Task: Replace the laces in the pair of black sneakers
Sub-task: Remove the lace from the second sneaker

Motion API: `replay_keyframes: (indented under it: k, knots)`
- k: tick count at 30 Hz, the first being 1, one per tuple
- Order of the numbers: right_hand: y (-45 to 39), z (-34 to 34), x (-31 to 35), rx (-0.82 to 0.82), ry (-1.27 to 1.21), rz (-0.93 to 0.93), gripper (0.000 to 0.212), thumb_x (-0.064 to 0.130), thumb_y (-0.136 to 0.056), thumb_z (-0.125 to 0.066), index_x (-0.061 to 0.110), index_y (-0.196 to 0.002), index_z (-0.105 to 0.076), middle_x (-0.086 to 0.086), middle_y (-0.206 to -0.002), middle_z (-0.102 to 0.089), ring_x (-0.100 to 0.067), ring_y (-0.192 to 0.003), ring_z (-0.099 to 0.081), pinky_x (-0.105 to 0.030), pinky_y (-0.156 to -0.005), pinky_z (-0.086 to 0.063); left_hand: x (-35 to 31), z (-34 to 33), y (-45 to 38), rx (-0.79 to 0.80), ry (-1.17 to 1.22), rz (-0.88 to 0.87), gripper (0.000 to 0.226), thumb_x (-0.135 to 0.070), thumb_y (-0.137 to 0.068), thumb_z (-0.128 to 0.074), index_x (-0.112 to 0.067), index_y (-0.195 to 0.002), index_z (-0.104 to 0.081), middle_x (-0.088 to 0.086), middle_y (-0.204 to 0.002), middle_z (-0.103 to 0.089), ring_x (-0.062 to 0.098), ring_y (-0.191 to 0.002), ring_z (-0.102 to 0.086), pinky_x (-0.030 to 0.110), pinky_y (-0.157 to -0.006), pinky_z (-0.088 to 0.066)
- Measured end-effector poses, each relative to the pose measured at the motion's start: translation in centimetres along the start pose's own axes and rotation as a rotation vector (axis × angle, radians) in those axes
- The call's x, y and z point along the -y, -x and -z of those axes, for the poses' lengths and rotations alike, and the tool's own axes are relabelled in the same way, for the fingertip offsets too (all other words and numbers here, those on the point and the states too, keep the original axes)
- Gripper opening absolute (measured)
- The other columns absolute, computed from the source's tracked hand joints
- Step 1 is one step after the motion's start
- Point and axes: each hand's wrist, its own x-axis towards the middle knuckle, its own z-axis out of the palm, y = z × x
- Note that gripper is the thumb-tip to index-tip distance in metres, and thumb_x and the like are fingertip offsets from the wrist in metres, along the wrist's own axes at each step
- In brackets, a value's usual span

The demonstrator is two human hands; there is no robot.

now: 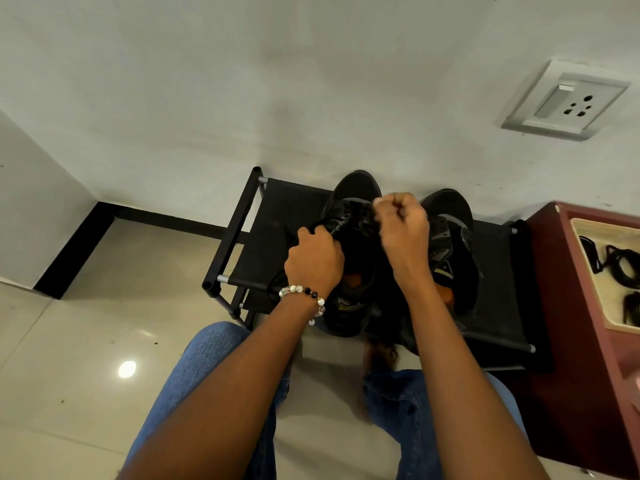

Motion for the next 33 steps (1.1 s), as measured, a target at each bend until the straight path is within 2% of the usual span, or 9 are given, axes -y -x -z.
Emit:
replay_keyframes:
  k: [5, 9, 13, 17, 20, 22, 25, 29, 33]
  knots:
    - [-0.1, -0.3, -1.3, 0.237, 0.963, 0.359, 0.027, 0.037, -0.088, -0.061, 0.026, -0.113, -0.065, 0.002, -0.119, -0.051, -0.021, -0.114, -0.045, -0.044, -0.092, -0.034, 0.0, -0.1, -0.1, 0.005, -0.001, -0.006, 0.034, -0.035, -0.101, -0.04, -0.009, -0.118, -0.052, 0.015, -0.119, -0.05, 0.041, -0.096, -0.06, 0.036, -0.066, -0.042]
    - [0.3, -0.7, -1.9, 0.109, 0.943, 0.492, 0.017, 0.032, -0.09, -0.061, 0.026, -0.099, -0.075, 0.006, -0.115, -0.059, -0.021, -0.111, -0.047, -0.04, -0.084, -0.028, 0.1, 0.0, -0.1, 0.01, -0.002, -0.015, 0.033, -0.035, -0.101, -0.04, -0.009, -0.116, -0.053, 0.015, -0.119, -0.05, 0.04, -0.095, -0.06, 0.035, -0.066, -0.042]
    - [0.3, -0.8, -1.8, 0.065, 0.538, 0.377, 0.011, 0.02, -0.083, -0.066, 0.02, -0.087, -0.076, 0.01, -0.098, -0.069, -0.013, -0.098, -0.06, -0.044, -0.087, -0.044, -0.1, 0.0, 0.0, 0.004, -0.015, -0.005, 0.032, -0.032, -0.101, -0.04, -0.007, -0.116, -0.052, 0.016, -0.12, -0.049, 0.043, -0.097, -0.059, 0.037, -0.066, -0.04]
    - [0.1, 0.5, 1.1, -0.045, -0.373, 0.062, 0.011, -0.006, -0.085, -0.06, -0.005, -0.085, -0.07, -0.015, -0.091, -0.071, -0.025, -0.09, -0.069, -0.039, -0.088, -0.055, -0.1, 0.0, 0.0, 0.002, -0.008, 0.005, 0.031, -0.031, -0.101, -0.041, -0.007, -0.117, -0.052, 0.016, -0.123, -0.049, 0.045, -0.099, -0.058, 0.038, -0.067, -0.041]
    - [-0.2, 2.5, 2.4, -0.055, -1.004, -0.146, 0.016, -0.002, -0.091, -0.048, 0.001, -0.08, -0.06, -0.014, -0.082, -0.065, -0.03, -0.078, -0.066, -0.045, -0.083, -0.055, -0.1, -0.1, 0.1, -0.007, -0.021, -0.006, 0.033, -0.032, -0.101, -0.042, -0.007, -0.119, -0.052, 0.016, -0.124, -0.049, 0.043, -0.098, -0.06, 0.036, -0.066, -0.041]
    - [-0.3, 2.8, 2.2, -0.044, -1.095, -0.203, 0.015, 0.006, -0.09, -0.047, 0.008, -0.077, -0.054, -0.009, -0.075, -0.058, -0.022, -0.062, -0.056, -0.038, -0.066, -0.051, -0.1, -0.2, 0.1, -0.01, -0.022, -0.01, 0.031, -0.031, -0.1, -0.043, -0.007, -0.118, -0.052, 0.016, -0.122, -0.049, 0.043, -0.097, -0.06, 0.036, -0.066, -0.041]
    - [-0.2, 2.0, 1.6, -0.008, -0.494, -0.093, 0.005, 0.011, -0.094, -0.054, 0.013, -0.09, -0.056, -0.009, -0.073, -0.054, -0.015, -0.053, -0.047, -0.029, -0.052, -0.044, 0.0, -0.1, 0.0, -0.002, -0.017, -0.005, 0.03, -0.03, -0.1, -0.042, -0.007, -0.117, -0.052, 0.016, -0.122, -0.049, 0.043, -0.098, -0.059, 0.036, -0.067, -0.041]
    - [-0.3, 0.6, -0.3, 0.198, 0.564, 0.31, 0.023, 0.022, -0.088, -0.066, 0.02, -0.111, -0.066, 0.001, -0.096, -0.06, -0.009, -0.085, -0.056, -0.032, -0.078, -0.052, 0.0, 0.0, -0.1, 0.006, -0.02, -0.013, 0.031, -0.03, -0.1, -0.042, -0.007, -0.119, -0.052, 0.017, -0.122, -0.049, 0.044, -0.1, -0.059, 0.037, -0.068, -0.041]
    - [0.2, -0.6, -1.1, 0.232, 0.924, 0.396, 0.021, 0.029, -0.092, -0.061, 0.019, -0.107, -0.073, 0.002, -0.115, -0.06, -0.021, -0.11, -0.048, -0.046, -0.088, -0.044, 0.0, 0.0, -0.1, -0.002, -0.028, -0.014, 0.031, -0.031, -0.101, -0.041, -0.008, -0.118, -0.052, 0.016, -0.121, -0.05, 0.042, -0.097, -0.06, 0.036, -0.067, -0.042]
